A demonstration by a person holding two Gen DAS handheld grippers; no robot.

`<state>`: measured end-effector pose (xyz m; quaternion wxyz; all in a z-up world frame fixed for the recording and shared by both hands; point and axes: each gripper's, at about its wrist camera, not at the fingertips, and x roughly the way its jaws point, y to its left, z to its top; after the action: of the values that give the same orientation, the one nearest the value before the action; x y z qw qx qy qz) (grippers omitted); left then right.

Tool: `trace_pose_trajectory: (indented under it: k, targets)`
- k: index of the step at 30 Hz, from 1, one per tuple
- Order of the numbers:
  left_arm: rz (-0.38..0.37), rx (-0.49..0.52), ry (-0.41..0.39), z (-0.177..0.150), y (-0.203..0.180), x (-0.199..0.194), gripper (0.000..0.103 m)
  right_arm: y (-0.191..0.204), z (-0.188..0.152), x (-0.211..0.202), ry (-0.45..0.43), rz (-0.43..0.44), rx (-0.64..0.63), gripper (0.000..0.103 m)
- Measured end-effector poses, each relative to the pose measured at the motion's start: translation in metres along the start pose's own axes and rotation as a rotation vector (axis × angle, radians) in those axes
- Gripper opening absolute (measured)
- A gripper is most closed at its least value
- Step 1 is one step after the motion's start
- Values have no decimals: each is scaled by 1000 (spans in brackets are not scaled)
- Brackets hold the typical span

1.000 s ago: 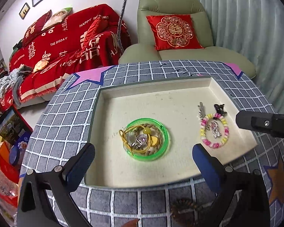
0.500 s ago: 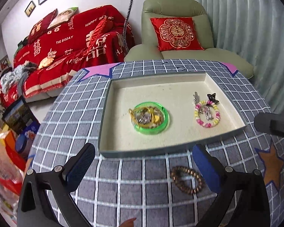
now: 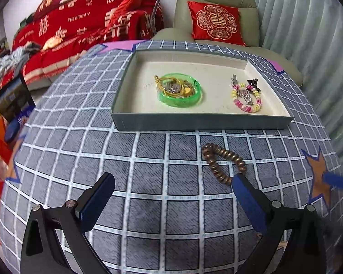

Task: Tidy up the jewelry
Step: 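Withdraw both tools from the tray toward the brown bead bracelet and gold scissors, then grasp the brown wooden bead bracelet with the left tool while the right tool grasps the gold scissors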

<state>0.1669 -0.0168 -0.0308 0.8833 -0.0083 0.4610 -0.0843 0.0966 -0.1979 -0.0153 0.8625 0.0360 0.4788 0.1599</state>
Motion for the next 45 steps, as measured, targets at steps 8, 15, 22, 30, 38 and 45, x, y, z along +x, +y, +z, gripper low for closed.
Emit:
trace_pose_trajectory:
  k: [8,15,22,30,38,45]
  targets:
    - [-13,8,25,0,-14,12,103,32,-33,5,34,0,-162,102]
    - [-3,31,29,0,-25,20,103,46,-43,15,60,-28,-220,74]
    - [3,40,30,3,-32,25,103,50,-46,21,76,-60,-254,60]
    - [26,67,61,4,-44,38,86,62,-53,19,87,-92,-302,52]
    - [5,114,33,3,-47,31,43,74,-60,13,98,-102,-298,19]
    - [-1,164,12,-10,-42,17,20,61,-64,5,91,-99,-215,19]
